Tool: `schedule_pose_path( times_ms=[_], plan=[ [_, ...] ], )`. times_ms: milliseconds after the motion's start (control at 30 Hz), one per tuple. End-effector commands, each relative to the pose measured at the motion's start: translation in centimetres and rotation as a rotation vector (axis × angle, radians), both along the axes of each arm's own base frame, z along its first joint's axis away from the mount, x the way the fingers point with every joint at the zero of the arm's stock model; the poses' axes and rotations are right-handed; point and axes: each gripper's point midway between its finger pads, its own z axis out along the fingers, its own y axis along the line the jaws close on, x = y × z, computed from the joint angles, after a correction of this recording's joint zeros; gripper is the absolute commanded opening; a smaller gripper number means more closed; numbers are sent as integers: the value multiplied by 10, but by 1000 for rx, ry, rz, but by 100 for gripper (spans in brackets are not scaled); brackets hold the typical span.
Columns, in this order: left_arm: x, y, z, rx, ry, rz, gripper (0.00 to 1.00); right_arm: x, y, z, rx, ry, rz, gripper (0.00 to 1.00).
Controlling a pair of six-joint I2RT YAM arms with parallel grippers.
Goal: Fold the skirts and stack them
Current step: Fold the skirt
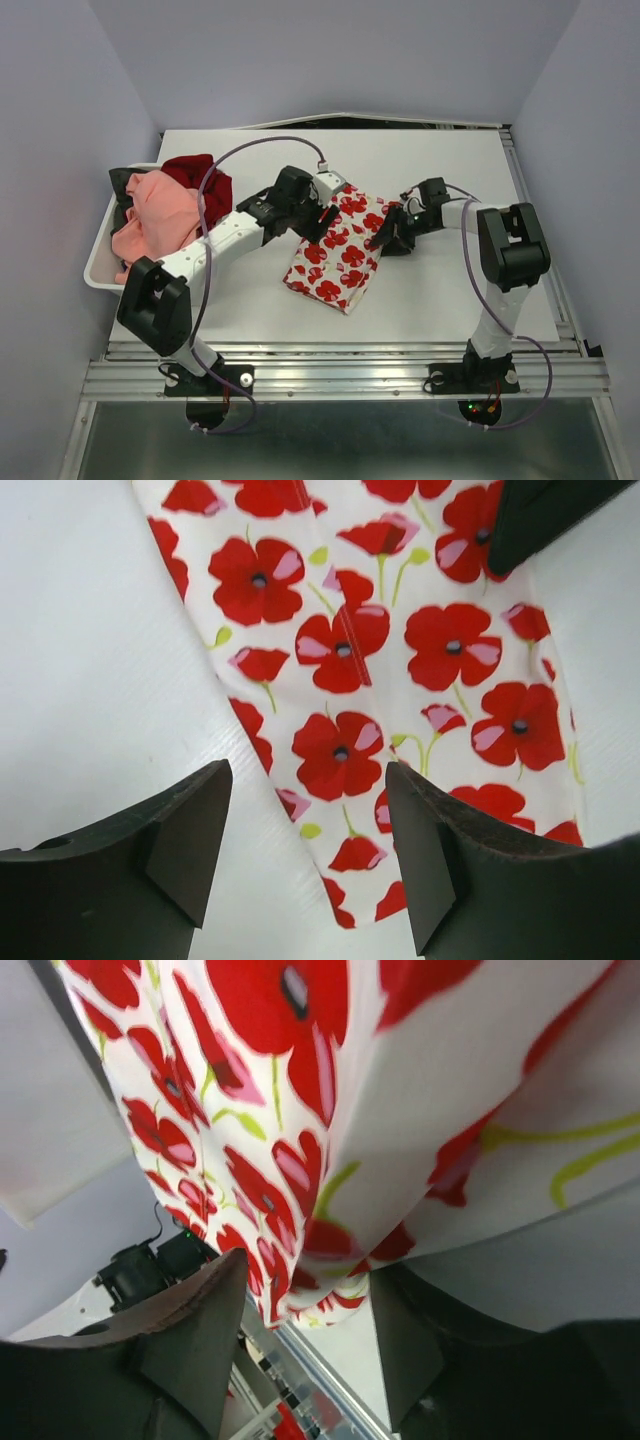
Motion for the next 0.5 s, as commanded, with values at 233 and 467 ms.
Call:
schedule_pose_path(
  times_ms=[233, 467],
  plan=[
    [-45, 35, -10, 77, -105, -189, 65, 30, -64, -60, -458, -77, 124, 1],
    [-79, 28, -35, 163, -199, -434, 64, 61, -64, -43, -452, -156, 197, 14]
  ],
)
